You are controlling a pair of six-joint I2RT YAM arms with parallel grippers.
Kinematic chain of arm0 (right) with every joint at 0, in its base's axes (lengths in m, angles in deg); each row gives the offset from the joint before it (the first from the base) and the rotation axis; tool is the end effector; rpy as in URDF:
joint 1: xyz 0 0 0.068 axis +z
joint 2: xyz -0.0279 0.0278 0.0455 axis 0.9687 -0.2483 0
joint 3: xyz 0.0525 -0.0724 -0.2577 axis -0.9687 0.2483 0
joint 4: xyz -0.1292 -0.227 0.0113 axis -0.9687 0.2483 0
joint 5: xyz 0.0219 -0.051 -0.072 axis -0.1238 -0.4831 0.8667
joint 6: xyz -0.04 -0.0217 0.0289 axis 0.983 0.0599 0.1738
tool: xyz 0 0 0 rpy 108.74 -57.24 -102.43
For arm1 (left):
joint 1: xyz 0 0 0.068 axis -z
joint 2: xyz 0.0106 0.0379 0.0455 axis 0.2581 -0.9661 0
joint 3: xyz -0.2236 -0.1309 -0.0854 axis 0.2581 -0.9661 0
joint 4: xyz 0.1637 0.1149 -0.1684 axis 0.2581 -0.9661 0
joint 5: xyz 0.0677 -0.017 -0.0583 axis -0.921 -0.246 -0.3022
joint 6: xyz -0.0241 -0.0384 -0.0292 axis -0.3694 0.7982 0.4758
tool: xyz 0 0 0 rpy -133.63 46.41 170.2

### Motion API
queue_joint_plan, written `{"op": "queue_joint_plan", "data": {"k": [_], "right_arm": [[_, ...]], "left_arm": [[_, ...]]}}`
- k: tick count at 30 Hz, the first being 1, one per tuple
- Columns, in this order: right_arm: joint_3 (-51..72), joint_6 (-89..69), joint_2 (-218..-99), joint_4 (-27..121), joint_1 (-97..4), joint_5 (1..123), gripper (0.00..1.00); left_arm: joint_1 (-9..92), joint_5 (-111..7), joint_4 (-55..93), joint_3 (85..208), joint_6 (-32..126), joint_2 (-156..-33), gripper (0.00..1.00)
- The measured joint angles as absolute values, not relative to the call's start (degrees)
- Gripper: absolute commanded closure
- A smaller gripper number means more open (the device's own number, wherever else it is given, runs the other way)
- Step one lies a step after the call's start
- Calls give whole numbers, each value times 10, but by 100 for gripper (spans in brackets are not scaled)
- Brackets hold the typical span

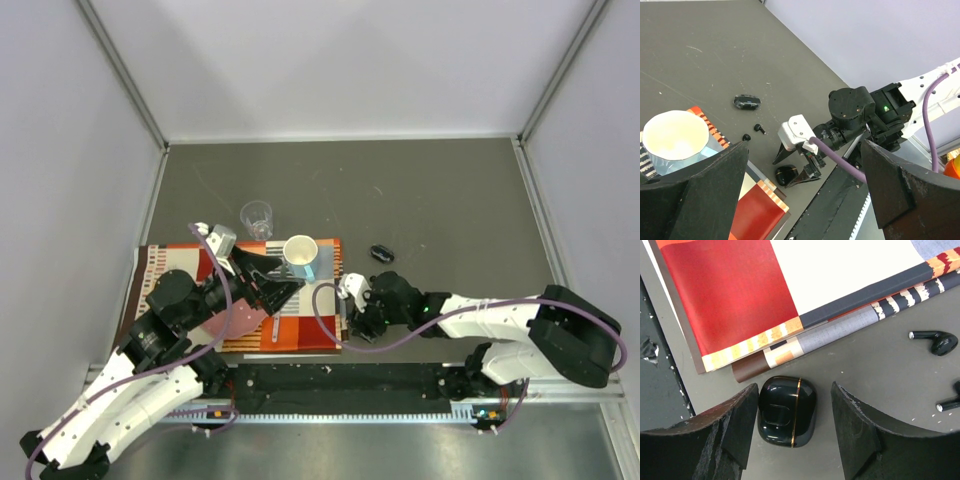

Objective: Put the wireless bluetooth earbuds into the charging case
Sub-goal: Pick up the charging case at the center of the board.

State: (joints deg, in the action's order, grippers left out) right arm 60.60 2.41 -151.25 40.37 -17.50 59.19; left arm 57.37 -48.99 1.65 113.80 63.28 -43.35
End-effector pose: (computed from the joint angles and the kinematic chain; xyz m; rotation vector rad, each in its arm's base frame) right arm 0.1185 0.2028 0.1509 -1.3400 1.9805 0.6637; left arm 0.0768 -0.0794 0.3430 0.3727 1.6477 -1.0968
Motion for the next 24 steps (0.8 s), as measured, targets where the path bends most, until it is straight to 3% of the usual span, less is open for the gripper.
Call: {"op": "queue_joint_plan", "data": {"k": [24], "right_arm": [[537,16,-1516,501,-155,624,33]], "left_arm": [[574,-495,16,1138,632,-431,2]]}}
